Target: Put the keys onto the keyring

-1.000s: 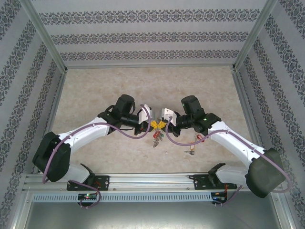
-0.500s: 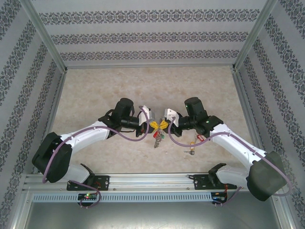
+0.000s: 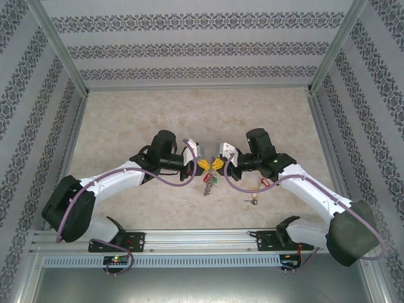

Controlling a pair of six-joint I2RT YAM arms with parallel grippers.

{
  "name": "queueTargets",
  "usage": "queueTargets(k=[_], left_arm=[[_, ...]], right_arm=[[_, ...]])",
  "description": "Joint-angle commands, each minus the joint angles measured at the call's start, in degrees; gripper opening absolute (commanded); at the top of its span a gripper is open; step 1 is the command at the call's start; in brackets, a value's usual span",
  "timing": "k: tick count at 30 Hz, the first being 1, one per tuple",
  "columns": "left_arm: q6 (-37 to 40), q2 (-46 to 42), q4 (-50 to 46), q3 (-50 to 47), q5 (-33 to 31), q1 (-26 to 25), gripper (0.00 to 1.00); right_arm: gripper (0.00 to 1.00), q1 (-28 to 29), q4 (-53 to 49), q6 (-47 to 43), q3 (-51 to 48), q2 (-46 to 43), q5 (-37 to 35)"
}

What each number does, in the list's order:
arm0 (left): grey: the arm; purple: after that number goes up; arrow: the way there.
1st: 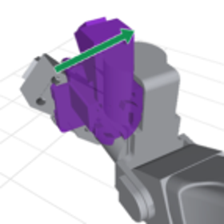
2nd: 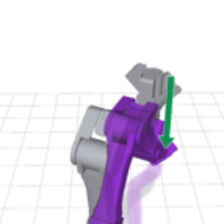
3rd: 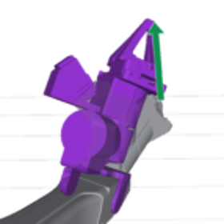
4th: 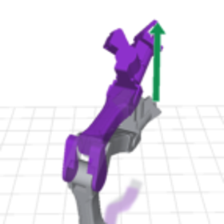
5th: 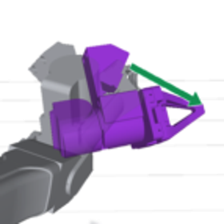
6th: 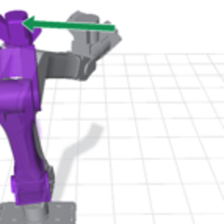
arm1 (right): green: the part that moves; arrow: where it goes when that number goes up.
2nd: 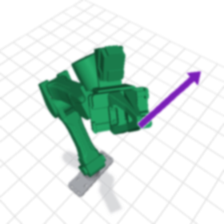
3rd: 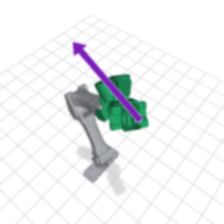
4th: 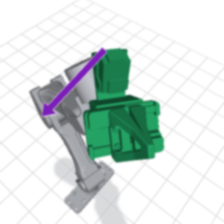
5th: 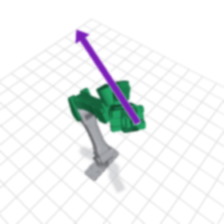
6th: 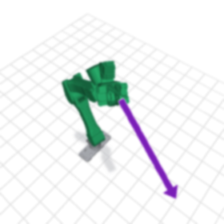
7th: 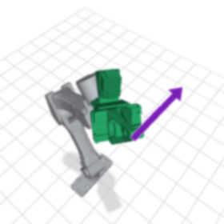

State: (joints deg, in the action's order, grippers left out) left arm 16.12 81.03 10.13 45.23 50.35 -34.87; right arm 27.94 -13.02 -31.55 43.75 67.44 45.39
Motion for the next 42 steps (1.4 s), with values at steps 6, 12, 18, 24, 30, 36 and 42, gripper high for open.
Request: queueTargets(k=[6,12,18,24,30,36,42], left_arm=[[-3.81,-1.6,6.96,-1.05,1.81,-0.2,0.0],[-4.08,-2.14,6.66,-1.52,1.35,-0.2,0.0],[-0.65,-2.82,1.09,-0.33,0.31,-0.35,0.13],[3.2,-2.27,-5.55,2.14,-0.52,-0.78,0.19],[4.67,-1.7,-7.49,3.17,-0.68,-1.24,0.24],[5.72,-0.78,-9.28,4.65,-0.95,-1.93,0.19],[6.23,-0.41,-9.82,4.86,-1.29,-2.17,0.03]], right_arm=[[0.13,0.35,3.48,0.53,-0.59,0.76,2.69],[0.01,0.44,3.87,-0.03,-0.7,0.73,1.62],[0.0,1.09,0.14,-2.54,1.15,-0.09,0.43],[0.0,2.26,-3.09,-3.27,3.58,0.59,-0.82],[0.0,3.47,-3.61,-3.2,4.24,0.76,-1.65],[0.0,4.22,-5.32,-3.52,5.29,0.77,-2.63],[0.0,4.39,-6.51,-3.52,6.02,0.32,-2.98]])
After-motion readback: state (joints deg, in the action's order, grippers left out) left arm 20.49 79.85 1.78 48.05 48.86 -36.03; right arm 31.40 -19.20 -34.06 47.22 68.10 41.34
